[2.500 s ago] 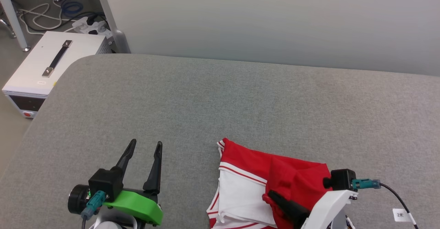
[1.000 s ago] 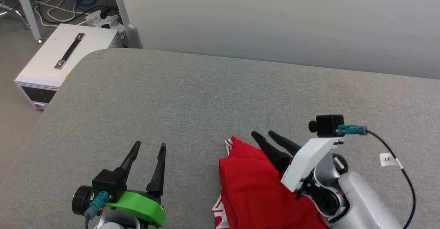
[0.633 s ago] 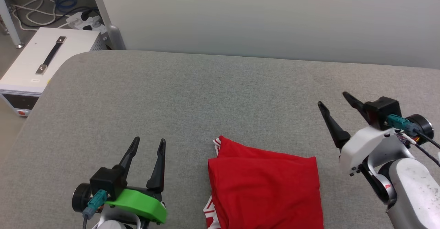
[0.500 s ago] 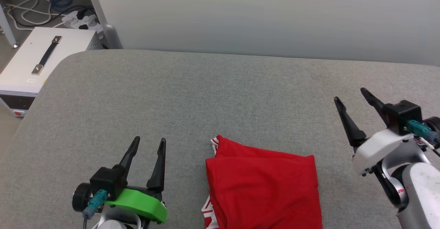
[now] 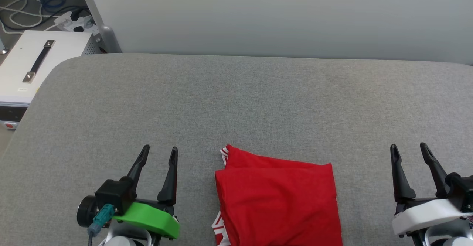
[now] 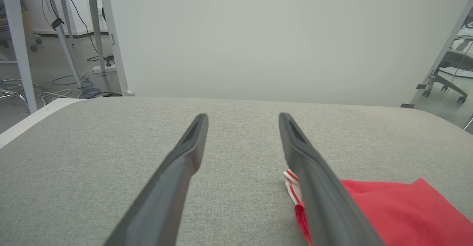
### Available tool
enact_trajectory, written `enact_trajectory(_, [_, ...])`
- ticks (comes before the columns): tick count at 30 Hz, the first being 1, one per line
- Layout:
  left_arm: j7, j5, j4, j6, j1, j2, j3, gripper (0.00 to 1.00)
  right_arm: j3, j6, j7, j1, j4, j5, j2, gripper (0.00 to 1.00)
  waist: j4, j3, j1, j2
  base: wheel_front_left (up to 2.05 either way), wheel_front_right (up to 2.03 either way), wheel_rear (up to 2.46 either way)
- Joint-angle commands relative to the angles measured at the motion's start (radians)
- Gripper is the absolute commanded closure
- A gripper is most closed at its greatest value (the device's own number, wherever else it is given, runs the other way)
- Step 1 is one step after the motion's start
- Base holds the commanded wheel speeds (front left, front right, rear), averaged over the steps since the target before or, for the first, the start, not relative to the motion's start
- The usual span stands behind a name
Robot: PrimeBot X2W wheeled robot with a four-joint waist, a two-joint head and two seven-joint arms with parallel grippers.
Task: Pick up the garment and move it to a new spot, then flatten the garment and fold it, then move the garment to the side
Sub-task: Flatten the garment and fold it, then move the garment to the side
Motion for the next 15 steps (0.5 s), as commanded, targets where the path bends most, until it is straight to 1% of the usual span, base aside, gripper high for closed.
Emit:
enact_trajectory(1, [-0.006,0.006,-0.002,-0.003,0.023,-0.002,-0.003,0.0,-0.001,-0.001,-0.012,0.011,-0.003,-0.015,0.009,0.0,0.001,0.0,0.0,0.0,0.0,0.0,0.0])
enact_trajectory(7, [-0.006,0.033,-0.014,-0.003,0.028,-0.012,-0.004,0.0,-0.001,-0.001,-0.03,0.025,0.03,-0.033,0.04,0.0,0.007,-0.001,0.0,0.0,0.0,0.0,0.0])
enact_trajectory(9, [-0.006,0.051,-0.019,-0.003,0.032,-0.013,-0.004,0.0,0.002,-0.001,-0.032,0.026,0.04,-0.035,0.044,0.0,0.008,-0.001,0.0,0.0,0.0,0.0,0.0])
enact_trajectory(15, [-0.006,0.056,-0.027,-0.003,0.036,-0.018,0.0,0.0,0.0,-0.001,-0.032,0.025,0.051,-0.035,0.048,0.0,0.013,0.004,0.0,0.0,0.0,0.0,0.0])
